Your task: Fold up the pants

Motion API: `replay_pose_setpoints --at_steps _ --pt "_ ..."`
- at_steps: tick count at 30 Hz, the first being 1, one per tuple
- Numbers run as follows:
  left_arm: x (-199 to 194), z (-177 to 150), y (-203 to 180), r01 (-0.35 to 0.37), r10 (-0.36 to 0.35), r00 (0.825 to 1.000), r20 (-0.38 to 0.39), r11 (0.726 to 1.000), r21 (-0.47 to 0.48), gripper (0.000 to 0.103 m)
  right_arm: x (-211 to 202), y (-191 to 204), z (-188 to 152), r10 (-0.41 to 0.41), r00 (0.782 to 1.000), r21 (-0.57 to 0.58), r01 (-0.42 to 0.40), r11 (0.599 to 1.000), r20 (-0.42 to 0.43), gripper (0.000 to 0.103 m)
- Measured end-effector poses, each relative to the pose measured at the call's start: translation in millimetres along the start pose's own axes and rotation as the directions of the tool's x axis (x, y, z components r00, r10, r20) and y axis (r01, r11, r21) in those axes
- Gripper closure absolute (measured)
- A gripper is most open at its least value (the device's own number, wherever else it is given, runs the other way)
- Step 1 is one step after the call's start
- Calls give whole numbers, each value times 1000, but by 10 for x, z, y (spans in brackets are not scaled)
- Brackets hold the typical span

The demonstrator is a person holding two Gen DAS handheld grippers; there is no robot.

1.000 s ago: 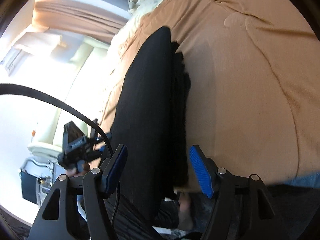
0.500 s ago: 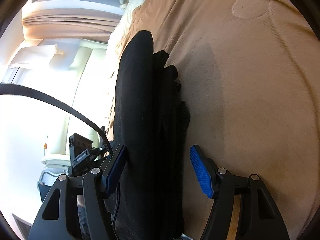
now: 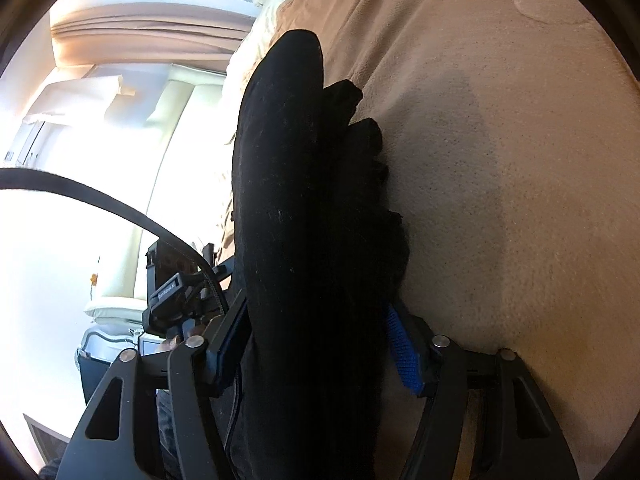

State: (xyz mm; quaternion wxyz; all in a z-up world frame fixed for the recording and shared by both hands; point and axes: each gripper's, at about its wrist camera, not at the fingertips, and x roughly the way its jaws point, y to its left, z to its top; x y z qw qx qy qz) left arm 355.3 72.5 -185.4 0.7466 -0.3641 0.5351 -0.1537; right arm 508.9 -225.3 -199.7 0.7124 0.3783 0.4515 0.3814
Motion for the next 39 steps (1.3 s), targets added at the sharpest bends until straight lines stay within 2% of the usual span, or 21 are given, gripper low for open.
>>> replay_pose_setpoints --at_steps 4,6,8,11,14,19,23,25,26,27,33,37,39 --pt "-29 -42 4 9 -9 1000 -11 1000 11 50 -17 0 -13 26 1000 -9 -26 1000 -4 55" --pt "-58 -77 -36 7 -7 1000 -7 1000 24 56 -30 5 -21 38 999 -16 -38 999 -2 61" --pt "-91 -101 -64 12 -12 1000 -2 999 32 61 -47 31 -30 58 998 -33 -58 998 1 70" --pt "-180 -149 -104 23 -23 1000 9 999 45 66 -63 129 -50 56 998 -84 -55 995 15 75" --pt "-290 -199 -112 38 -39 999 19 998 43 67 -74 166 -67 80 997 -101 -77 992 19 75" --pt "-441 -356 -24 25 -26 999 35 999 23 67 -2 176 -67 86 996 -104 -86 991 -3 75" --pt "-484 -447 92 -2 2 999 39 1000 -10 66 51 110 -31 43 999 -77 -44 996 -26 69" --pt "-504 -483 113 -15 16 999 41 1000 -17 62 13 66 -18 27 999 -68 -29 997 -35 62" --pt "-506 -499 96 -14 15 999 41 1000 -17 57 4 53 -15 26 999 -62 -29 998 -39 54" --pt "-505 -520 87 -17 18 999 37 1000 -16 52 -4 35 -19 26 999 -55 -28 998 -45 52" --pt "-415 -627 149 17 -17 1000 -2 1000 -21 43 7 -30 33 53 996 -24 -55 998 -76 52" --pt "-367 -649 118 40 -40 999 -7 999 6 43 68 -71 123 62 994 -13 -63 998 -93 52" --pt "-349 -639 83 33 -33 999 -10 999 21 49 125 -62 119 66 993 -20 -68 997 -102 52"
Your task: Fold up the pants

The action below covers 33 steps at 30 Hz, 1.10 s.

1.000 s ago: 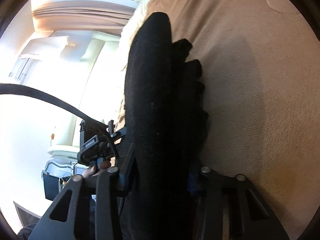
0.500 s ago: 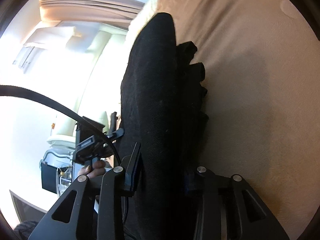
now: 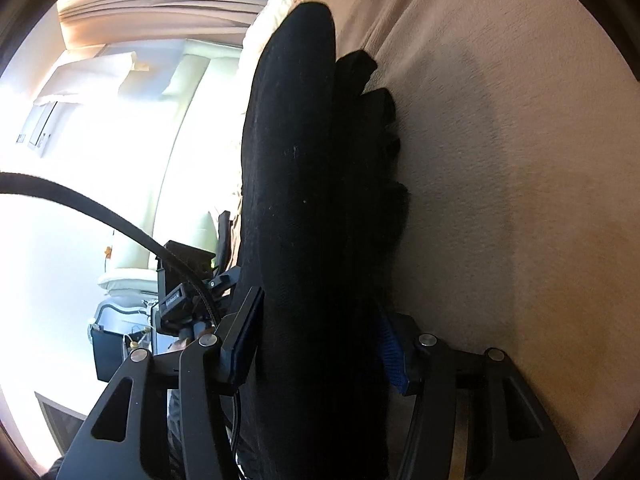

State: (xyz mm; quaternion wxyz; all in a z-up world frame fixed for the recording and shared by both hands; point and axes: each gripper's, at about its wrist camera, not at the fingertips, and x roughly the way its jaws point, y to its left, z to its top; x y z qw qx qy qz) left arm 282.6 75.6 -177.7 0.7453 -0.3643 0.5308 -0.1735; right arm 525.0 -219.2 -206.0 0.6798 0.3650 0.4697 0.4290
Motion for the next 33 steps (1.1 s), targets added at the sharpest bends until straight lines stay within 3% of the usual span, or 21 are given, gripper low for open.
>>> replay_pose_setpoints --at_steps 2,5,8,13,22,30,33 --pt "-3 11 -23 -1 1 1000 -2 1000 5 53 17 21 16 -8 1000 -30 8 1000 -6 52" --pt "-64 -16 -35 4 -4 1000 9 1000 18 61 -24 33 -10 -11 1000 -62 11 998 3 71" --pt "-118 -37 -85 15 -15 1000 17 999 31 65 -38 135 -14 -20 1000 -106 23 994 22 77" --pt "-193 -64 -198 25 -27 999 30 998 65 67 -169 338 -75 -55 997 -163 64 985 62 78" --pt "-364 -45 -657 62 -70 996 48 987 148 67 -517 656 -171 -48 990 -234 79 969 133 80" --pt "-213 38 -1267 99 -109 994 27 964 245 67 -1125 765 -209 -40 980 -262 91 961 194 80" --pt "-75 82 -1517 116 -124 992 11 954 276 67 -1530 669 -315 -50 972 -271 113 956 228 80"
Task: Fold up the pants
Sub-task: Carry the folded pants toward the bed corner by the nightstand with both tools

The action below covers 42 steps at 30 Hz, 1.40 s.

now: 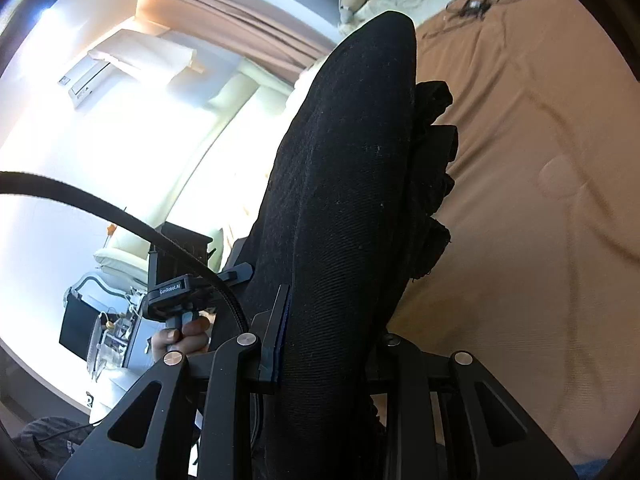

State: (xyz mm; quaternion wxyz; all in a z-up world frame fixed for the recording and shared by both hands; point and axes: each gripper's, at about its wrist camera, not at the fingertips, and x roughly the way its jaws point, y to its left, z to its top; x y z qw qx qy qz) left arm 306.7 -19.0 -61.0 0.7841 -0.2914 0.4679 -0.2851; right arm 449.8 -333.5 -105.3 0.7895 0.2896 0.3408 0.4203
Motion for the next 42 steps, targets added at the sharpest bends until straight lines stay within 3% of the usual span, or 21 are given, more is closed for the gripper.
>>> replay_pose_setpoints --at_steps 8,20,30,42 --pt "565 289 -759 46 -42 999 -32 993 108 67 -890 -177 22 -43 995 -6 44 999 94 80" --pt "1521 566 -1677 143 -129 988 -87 972 186 68 -1978 -281 -57 -116 973 -12 121 993 197 80" --pt "2188 560 -2196 180 -159 981 -109 960 216 68 -2131 35 -280 -176 960 -15 184 983 218 80" --pt "3015 388 -2585 194 -169 977 -130 957 215 67 -2662 -99 -183 -246 951 -22 255 967 186 80"
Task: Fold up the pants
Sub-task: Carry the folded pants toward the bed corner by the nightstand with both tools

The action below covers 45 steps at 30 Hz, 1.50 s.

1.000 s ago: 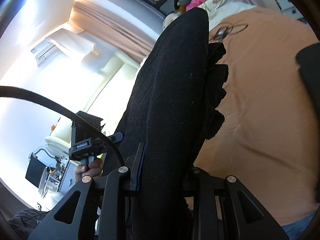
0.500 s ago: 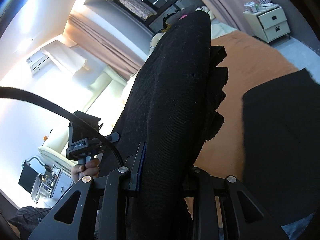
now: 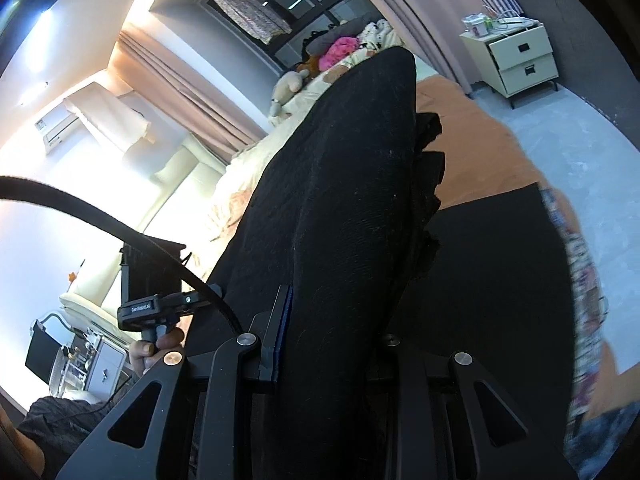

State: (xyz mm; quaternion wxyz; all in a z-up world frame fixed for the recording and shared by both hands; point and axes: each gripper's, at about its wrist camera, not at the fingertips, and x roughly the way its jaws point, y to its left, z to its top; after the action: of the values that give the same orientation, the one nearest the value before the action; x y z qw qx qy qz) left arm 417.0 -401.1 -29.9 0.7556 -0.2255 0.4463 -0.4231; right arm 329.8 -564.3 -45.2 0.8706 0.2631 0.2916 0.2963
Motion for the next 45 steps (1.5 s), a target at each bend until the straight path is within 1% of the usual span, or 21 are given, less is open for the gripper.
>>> replay_pose_setpoints --at_steps 3,8,11,14,18,22,24,25,27,28,29,30,31,32,33,34,37,39,41,43,45 --pt "148 -56 -19 15 -15 1000 -10 1000 0 68 -143 -22 32 -16 1000 -35 15 999 -13 80" --pt "360 -60 11 50 -50 998 -31 999 0 68 -315 6 77 -40 999 -113 38 993 -19 80" --pt "453 -49 30 54 -54 998 -39 999 3 68 -390 -38 97 -47 998 -122 43 992 -32 80" --pt "522 -127 94 62 -63 997 -47 998 -22 68 -365 -105 106 -63 996 -115 56 992 -55 80" --pt "658 -225 227 50 -52 998 -41 997 -51 68 -244 -193 105 -76 993 -113 66 991 -92 80" --pt "746 -278 396 14 -17 999 -35 997 -82 68 -54 -231 176 -97 987 -104 84 991 -128 80" --pt "785 -320 516 -23 18 999 -50 994 -107 66 73 -250 212 -107 983 -83 95 992 -147 79" --pt "784 -349 552 -36 30 998 -54 992 -121 65 151 -276 229 -117 981 -64 108 992 -158 76" --pt "777 -395 635 -73 63 996 -68 986 -150 57 298 -312 215 -158 972 -44 153 987 -176 70" --pt "728 -450 635 -79 68 995 -76 985 -154 56 333 -328 220 -173 968 -21 172 985 -182 61" --pt "676 -478 612 -79 69 995 -77 986 -146 54 332 -335 224 -191 964 -3 194 981 -186 49" --pt "643 -489 584 -87 77 994 -77 987 -136 51 303 -327 246 -212 959 15 219 976 -186 44" --pt "601 -484 550 -106 97 992 -76 987 -119 50 247 -285 270 -230 956 26 239 971 -182 41" --pt "516 -501 494 -134 128 989 -72 986 -98 50 144 -198 289 -254 952 23 261 965 -172 41" --pt "494 -480 473 -147 141 987 -70 985 -90 50 26 -97 312 -295 942 8 300 954 -159 41" --pt "480 -403 464 -156 151 986 -68 984 -85 50 -49 -44 314 -320 935 2 324 946 -150 41" --pt "313 -369 373 -177 174 984 -38 982 -71 50 -442 291 350 -389 919 5 390 921 -68 41" --pt "202 -336 281 -201 200 980 -10 979 -45 50 -585 530 341 -410 912 -27 410 912 -23 41" --pt "132 -299 200 -221 222 975 9 975 -24 50 -682 841 320 -404 914 -86 404 911 22 41" --pt "144 -250 137 -220 220 975 11 975 -6 50 -673 1082 304 -413 910 -135 414 900 36 42" --pt "173 -240 64 -228 228 974 1 974 18 50 -586 1228 287 -426 905 -176 422 889 21 51"
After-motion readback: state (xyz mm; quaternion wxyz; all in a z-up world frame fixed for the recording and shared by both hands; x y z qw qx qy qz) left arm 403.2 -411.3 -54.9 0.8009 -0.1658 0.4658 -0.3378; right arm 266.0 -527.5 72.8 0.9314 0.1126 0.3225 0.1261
